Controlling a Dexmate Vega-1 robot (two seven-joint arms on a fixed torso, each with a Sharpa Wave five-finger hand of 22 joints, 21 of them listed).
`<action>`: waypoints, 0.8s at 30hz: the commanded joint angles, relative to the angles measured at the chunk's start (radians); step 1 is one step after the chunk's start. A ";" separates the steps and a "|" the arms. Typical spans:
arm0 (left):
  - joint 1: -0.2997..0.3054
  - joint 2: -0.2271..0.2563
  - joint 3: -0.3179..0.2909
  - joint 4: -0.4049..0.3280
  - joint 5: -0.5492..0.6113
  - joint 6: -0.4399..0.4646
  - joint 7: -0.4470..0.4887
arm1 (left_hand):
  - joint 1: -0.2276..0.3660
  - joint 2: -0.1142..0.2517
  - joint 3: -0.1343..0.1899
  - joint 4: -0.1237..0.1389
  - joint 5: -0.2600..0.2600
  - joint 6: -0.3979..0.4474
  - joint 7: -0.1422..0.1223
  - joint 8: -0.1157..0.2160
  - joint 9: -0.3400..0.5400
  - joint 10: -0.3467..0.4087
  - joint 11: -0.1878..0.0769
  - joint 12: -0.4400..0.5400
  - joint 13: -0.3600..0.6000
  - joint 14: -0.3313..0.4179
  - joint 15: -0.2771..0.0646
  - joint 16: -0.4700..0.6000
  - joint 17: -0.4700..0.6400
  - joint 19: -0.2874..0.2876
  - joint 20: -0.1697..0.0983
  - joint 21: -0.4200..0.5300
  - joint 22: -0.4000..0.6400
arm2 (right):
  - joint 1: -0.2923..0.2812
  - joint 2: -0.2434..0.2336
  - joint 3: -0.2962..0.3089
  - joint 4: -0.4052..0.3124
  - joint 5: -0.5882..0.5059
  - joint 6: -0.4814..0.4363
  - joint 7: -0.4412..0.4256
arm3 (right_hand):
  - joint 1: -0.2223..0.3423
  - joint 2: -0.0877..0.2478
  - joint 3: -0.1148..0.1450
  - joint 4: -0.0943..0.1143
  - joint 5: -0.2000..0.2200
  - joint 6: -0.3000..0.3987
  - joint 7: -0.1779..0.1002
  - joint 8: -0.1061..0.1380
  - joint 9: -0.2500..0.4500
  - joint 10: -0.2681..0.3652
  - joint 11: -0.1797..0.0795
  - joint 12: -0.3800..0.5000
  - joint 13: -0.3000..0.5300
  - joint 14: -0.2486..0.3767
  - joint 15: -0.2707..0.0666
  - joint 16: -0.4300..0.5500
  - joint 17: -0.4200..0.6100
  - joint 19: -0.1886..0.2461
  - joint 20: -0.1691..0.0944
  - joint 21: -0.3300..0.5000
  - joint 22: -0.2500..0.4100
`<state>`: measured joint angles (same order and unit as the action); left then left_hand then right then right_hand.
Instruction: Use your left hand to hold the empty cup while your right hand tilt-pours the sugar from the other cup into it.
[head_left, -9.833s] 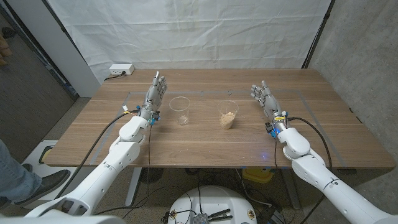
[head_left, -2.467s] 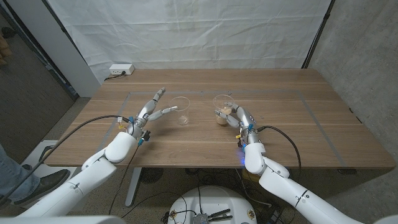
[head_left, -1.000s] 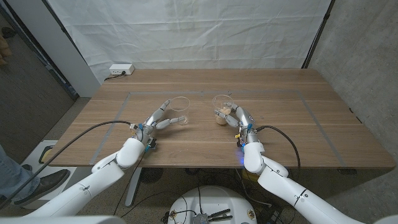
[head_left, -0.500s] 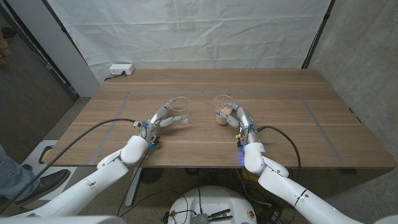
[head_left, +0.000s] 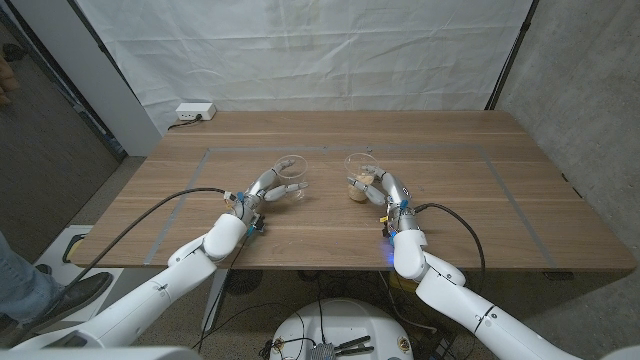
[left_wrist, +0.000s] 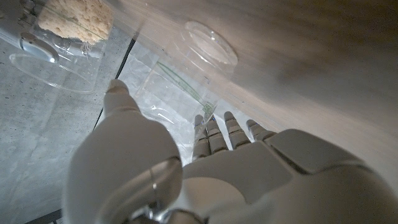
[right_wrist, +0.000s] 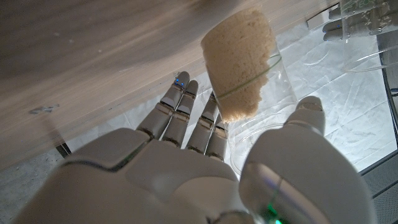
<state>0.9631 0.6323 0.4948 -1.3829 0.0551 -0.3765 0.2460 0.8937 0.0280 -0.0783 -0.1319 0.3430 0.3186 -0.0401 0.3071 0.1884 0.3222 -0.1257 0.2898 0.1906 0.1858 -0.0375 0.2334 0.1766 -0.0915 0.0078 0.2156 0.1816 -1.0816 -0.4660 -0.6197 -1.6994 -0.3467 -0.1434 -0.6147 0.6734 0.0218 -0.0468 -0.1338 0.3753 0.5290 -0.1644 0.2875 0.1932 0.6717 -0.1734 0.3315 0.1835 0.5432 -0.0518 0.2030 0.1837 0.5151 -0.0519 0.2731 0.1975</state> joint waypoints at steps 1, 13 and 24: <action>-0.016 -0.044 -0.007 0.037 -0.051 -0.019 0.001 | 0.063 0.047 0.022 -0.003 -0.020 0.121 -0.015 0.026 0.003 0.122 -0.020 0.015 0.002 0.114 -0.048 0.019 0.001 0.043 -0.006 0.012 -0.001 | 0.001 -0.004 0.003 0.000 0.006 0.004 0.002 | 0.005 0.004 0.000 0.000 -0.004 0.006 0.001 -0.005 0.005 0.006 -0.003 -0.001 0.002 -0.001 -0.090 -0.003 0.005 -0.001 -0.061 -0.004 0.004; -0.013 -0.053 -0.028 0.034 -0.090 -0.035 0.002 | 0.102 0.100 0.046 0.003 -0.044 0.199 -0.017 0.032 0.002 0.199 0.004 0.015 0.002 0.188 -0.054 0.020 0.001 0.079 -0.019 0.014 0.000 | 0.011 -0.018 0.008 -0.013 -0.009 -0.002 0.007 | 0.008 0.006 -0.001 0.001 -0.007 0.007 0.000 -0.008 0.006 0.007 -0.002 -0.003 0.002 0.000 -0.089 -0.004 0.005 0.000 -0.062 -0.006 0.004; -0.008 -0.042 -0.044 0.010 -0.151 -0.044 -0.056 | 0.089 0.095 0.038 0.014 -0.064 0.191 -0.013 0.016 0.001 0.187 0.010 -0.003 0.003 0.179 -0.052 0.004 0.002 0.071 -0.025 0.006 0.000 | 0.045 -0.052 0.016 -0.063 -0.062 -0.002 0.013 | 0.012 0.008 -0.001 0.001 -0.009 0.007 0.002 -0.011 0.006 0.007 -0.003 -0.006 0.002 0.000 -0.087 -0.005 0.005 0.001 -0.061 -0.006 0.004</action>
<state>0.9516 0.5850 0.4649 -1.3544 -0.0454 -0.4107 0.2347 0.9972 0.1170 -0.0388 -0.1240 0.2834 0.5075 -0.0553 0.3289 0.1887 0.5119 -0.1230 0.2917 0.1908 0.3645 -0.0462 0.2398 0.1767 -0.0160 -0.0122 0.2240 0.1816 -1.0672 -0.4899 -0.6114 -1.7249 -0.3676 -0.1500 -0.6118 0.6735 0.0216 -0.0469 -0.1338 0.3677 0.5286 -0.1642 0.2767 0.1933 0.6718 -0.1734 0.3314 0.1841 0.5432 -0.0518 0.1991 0.1837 0.5153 -0.0517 0.2731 0.1975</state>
